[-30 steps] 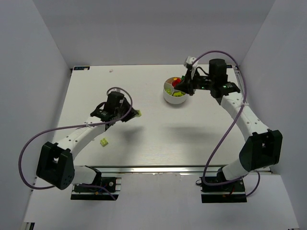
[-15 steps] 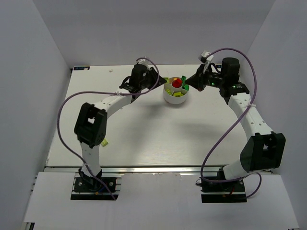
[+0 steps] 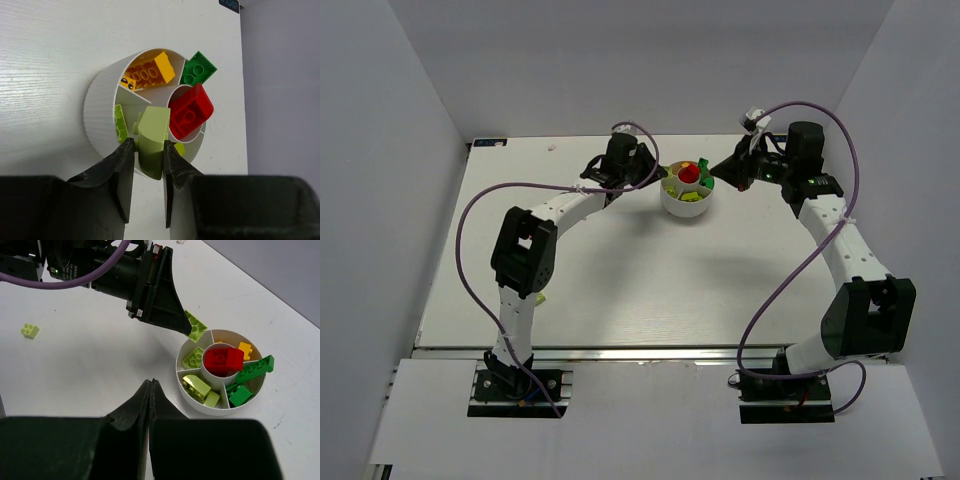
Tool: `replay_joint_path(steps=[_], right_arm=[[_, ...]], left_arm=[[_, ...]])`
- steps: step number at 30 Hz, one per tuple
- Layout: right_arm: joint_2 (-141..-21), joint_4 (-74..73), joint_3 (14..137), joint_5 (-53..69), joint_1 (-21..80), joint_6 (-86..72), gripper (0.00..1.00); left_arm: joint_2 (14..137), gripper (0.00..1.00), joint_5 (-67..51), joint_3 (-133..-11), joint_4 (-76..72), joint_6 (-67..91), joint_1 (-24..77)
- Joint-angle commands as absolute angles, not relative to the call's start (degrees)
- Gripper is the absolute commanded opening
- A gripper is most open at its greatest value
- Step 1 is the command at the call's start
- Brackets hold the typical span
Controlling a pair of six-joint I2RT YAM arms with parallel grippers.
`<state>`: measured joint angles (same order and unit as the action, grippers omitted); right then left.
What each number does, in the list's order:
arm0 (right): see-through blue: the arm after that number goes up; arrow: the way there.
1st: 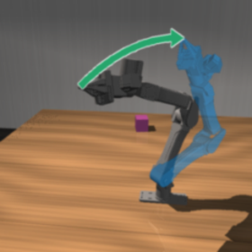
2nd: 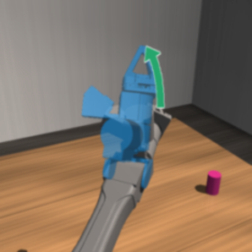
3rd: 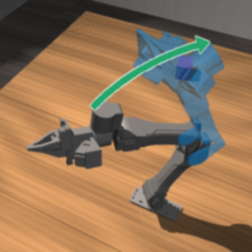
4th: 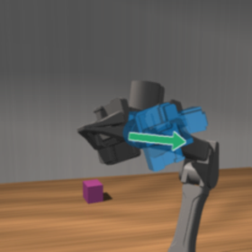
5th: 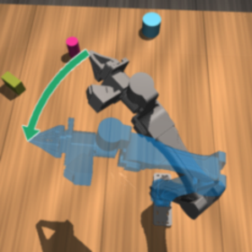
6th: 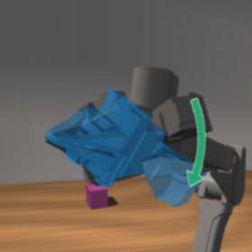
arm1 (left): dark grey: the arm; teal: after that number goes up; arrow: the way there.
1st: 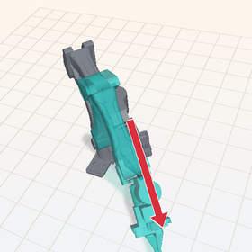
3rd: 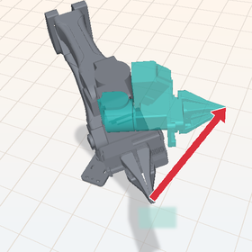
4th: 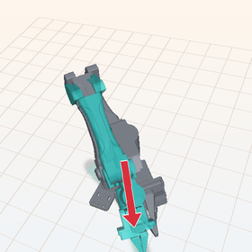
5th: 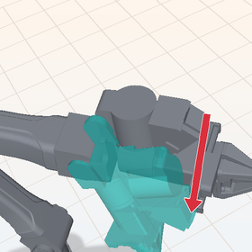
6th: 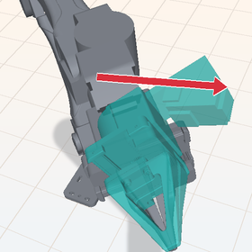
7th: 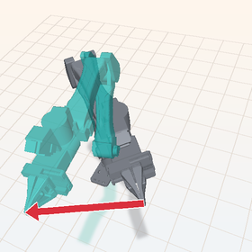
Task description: Sort the legos into containers by color
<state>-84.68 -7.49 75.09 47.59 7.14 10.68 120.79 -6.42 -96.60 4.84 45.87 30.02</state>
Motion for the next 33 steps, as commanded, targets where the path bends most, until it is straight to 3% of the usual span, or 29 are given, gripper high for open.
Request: replay_joint_path(steps=[1, 3, 9, 13, 21, 22, 23, 24, 26, 27, 29, 32, 33], right_arm=[[-83.14, -6.50, 74.79, 48.96, 6.86, 10.02, 0.00], [-83.23, -6.42, 74.79, 49.04, 6.77, 9.93, 0.00], [-83.15, -6.42, 74.71, 48.87, 6.77, 9.76, 0.00], [-83.14, -6.50, 74.79, 48.87, 6.77, 9.84, 0.00], [-83.41, -7.82, 75.14, 51.14, 6.77, 11.68, 0.00], [-83.50, -8.52, 75.32, 51.85, 6.85, 12.82, 0.13], [-83.41, -9.83, 75.41, 53.33, 6.86, 14.92, 0.26], [-83.50, -10.63, 75.24, 53.87, 6.77, 16.25, 0.56], [-83.41, -11.68, 74.36, 57.71, 6.86, 20.71, 0.76], [-83.32, -12.30, 73.40, 59.05, 7.03, 22.57, 0.89], [-83.58, -15.44, 72.51, 61.25, 7.73, 29.22, 0.89], [-84.64, -20.55, 71.89, 61.96, 9.39, 39.33, 0.89], [-85.25, -24.48, 72.16, 61.61, 10.01, 41.38, 0.89]], left_arm=[[120.67, 0.30, -5.27, -99.31, 6.94, 45.09, 30.67], [121.29, 0.38, -5.45, -99.75, 7.38, 45.18, 30.85], [123.66, 0.44, -5.80, -102.83, 9.40, 45.26, 31.20], [124.28, 0.54, -5.01, -104.50, 10.63, 45.26, 31.29], [117.87, 0.52, 1.65, -104.68, 12.47, 42.37, 31.38], [116.38, 0.50, 3.24, -103.89, 12.65, 41.32, 31.38], [112.63, 0.37, 6.47, -102.76, 12.92, 40.87, 31.38], [110.41, 0.24, 7.98, -99.00, 12.40, 40.35, 31.38], [103.06, 0.00, 13.50, -94.33, 12.04, 39.82, 31.29], [100.48, 0.00, 15.19, -89.43, 12.82, 39.90, 31.29], [93.30, 0.01, 19.05, -84.49, 16.41, 41.65, 30.77], [85.98, 0.49, 22.05, -73.33, 23.78, 48.50, 28.92], [81.17, 0.72, 22.41, -70.43, 25.82, 52.43, 27.78]])
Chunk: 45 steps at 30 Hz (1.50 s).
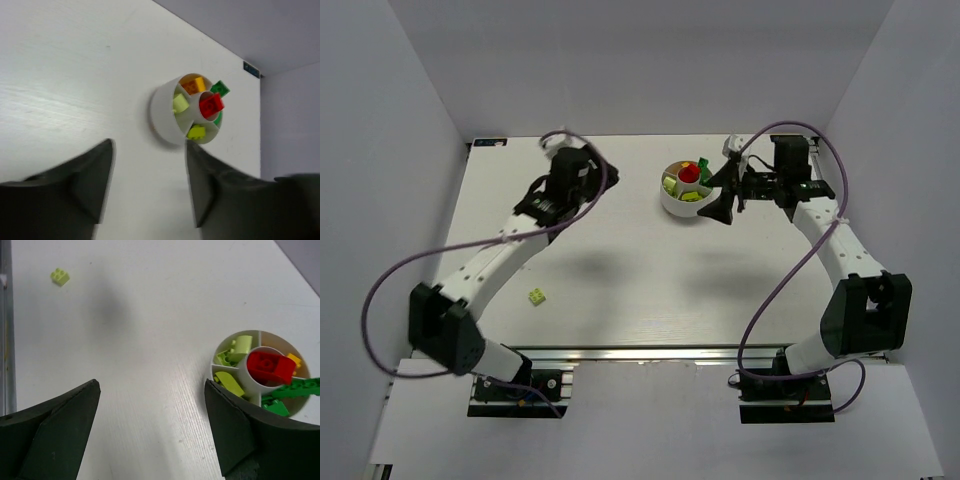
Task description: Sort the legos into containers by color
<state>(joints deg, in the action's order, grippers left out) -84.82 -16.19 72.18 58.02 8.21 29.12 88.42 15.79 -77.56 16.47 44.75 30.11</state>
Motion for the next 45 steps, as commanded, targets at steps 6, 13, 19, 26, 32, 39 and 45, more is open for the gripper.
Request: replay_joint_path(steps=[6, 13, 19, 26, 32, 39, 45], right_arm=[[-90.26, -31.11, 74.97, 57.14, 15.11, 41.59, 0.49], [-91.85, -27.96, 74.01, 52.39, 20.30, 35.61, 0.39], [-92.02, -27.25, 74.00, 51.42, 20.92, 34.10, 0.42], [-91.76, -28.04, 73.48, 50.36, 20.83, 34.28, 0.44], [-91.93, -28.83, 73.56, 50.71, 20.92, 34.19, 0.44], [-91.85, -29.00, 73.74, 50.45, 20.92, 34.28, 0.44], [-91.85, -29.36, 73.83, 50.19, 20.83, 34.45, 0.44]], left_arm=[[65.67, 0.98, 23.20, -52.13, 41.53, 66.23, 24.00], [59.50, 0.98, 23.38, -44.57, 52.29, 70.67, 21.89], [65.03, 0.98, 26.19, -42.02, 55.37, 67.85, 20.40], [68.73, 0.95, 23.47, -37.36, 47.04, 62.06, 15.21], [71.45, 0.89, 22.85, -36.48, 41.24, 59.77, 14.41], [73.12, 0.78, 22.24, -35.51, 38.58, 58.89, 13.89], [72.42, 0.54, 23.64, -35.77, 39.37, 59.15, 13.80]])
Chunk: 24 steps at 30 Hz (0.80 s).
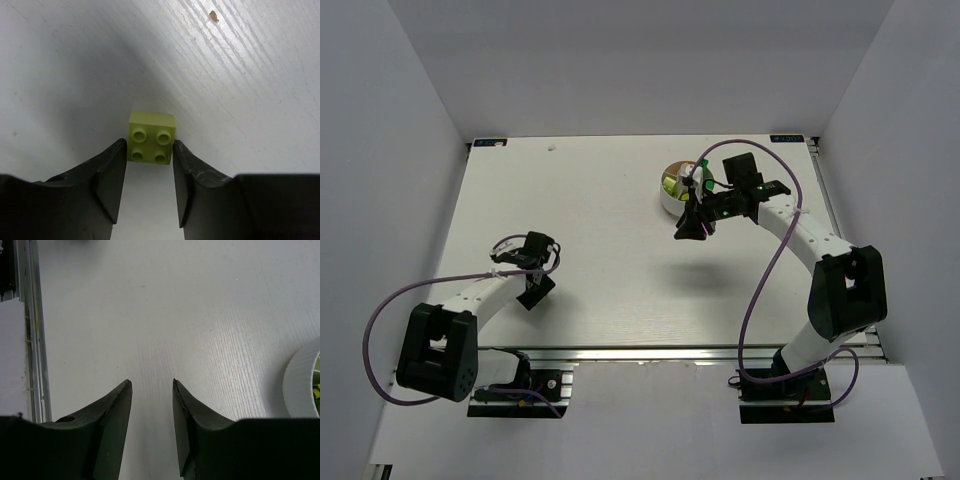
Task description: Sort the legos into containers by color
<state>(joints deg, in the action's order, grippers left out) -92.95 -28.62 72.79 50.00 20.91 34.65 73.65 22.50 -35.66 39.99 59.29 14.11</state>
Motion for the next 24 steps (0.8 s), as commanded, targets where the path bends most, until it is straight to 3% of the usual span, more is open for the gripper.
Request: replay_joint_path(steps=[1, 4, 10, 14, 19, 24], right_arm=[[-91.85, -29.36, 73.74, 50.19, 20.83, 34.45, 0.44], [-91.67, -29.44, 73.83, 50.01, 20.83, 34.45, 0.44], [-89.13, -22.96, 74.18, 49.13, 18.90, 28.05, 0.39], [-86.84, -15.04, 74.09, 46.67, 15.65, 20.05, 0.00], [-85.69, -10.81, 73.74, 43.86, 10.99, 15.56, 0.00], [-84.64, -11.16, 71.90, 43.68, 8.44, 15.12, 0.00]], left_arm=[[72.25, 0.50, 23.64, -36.12, 39.72, 59.06, 13.80], [70.84, 0.38, 22.86, -37.79, 38.59, 57.84, 13.80], [67.24, 0.11, 5.56, -41.39, 23.43, 52.12, 14.67], [70.04, 0.07, -3.42, -45.34, 10.92, 53.69, 20.80], [81.88, 0.07, -7.38, -51.14, -5.14, 55.98, 28.46], [94.55, 0.08, -7.56, -63.79, -8.61, 56.96, 31.37]])
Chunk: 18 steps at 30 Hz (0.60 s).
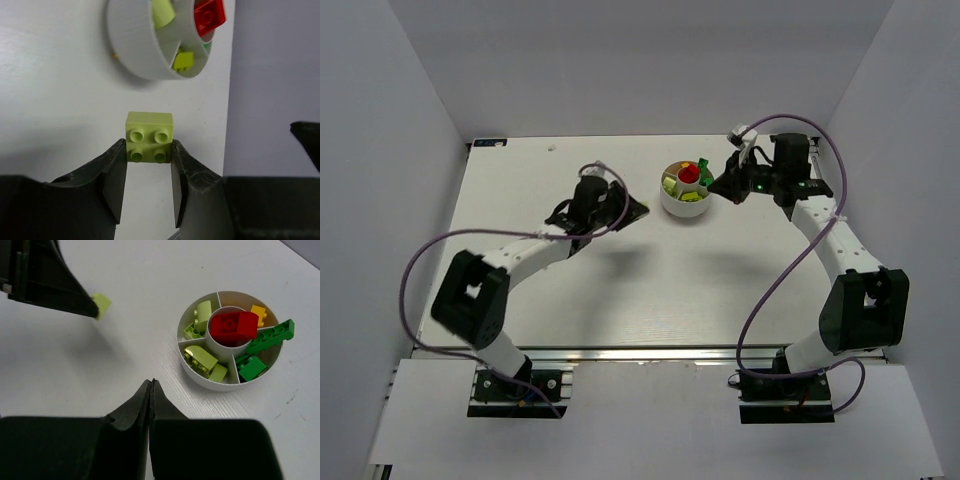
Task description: Sort the legos into containers by color
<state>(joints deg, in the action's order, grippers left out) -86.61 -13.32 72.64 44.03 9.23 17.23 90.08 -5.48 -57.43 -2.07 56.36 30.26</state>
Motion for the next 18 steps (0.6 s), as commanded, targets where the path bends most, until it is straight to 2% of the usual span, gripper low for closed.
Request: replay_joint_path(steps=[1, 9, 18], right_arm=[[-84.46, -11.25, 71.63, 43.86, 8.09, 15.12, 0.00], [-83.41, -11.78, 69.43, 45.35, 6.33, 14.68, 0.00], [-84.46, -11.78, 68.99, 46.93, 5.54, 14.33, 0.00]], left_arm=[[96.57, 0.08, -6.95, -65.98, -8.35, 56.78, 31.64], [112.48, 0.14, -2.99, -86.02, -1.77, 54.67, 32.61], [118.82, 0.25, -2.37, -93.86, 2.55, 53.44, 33.22]])
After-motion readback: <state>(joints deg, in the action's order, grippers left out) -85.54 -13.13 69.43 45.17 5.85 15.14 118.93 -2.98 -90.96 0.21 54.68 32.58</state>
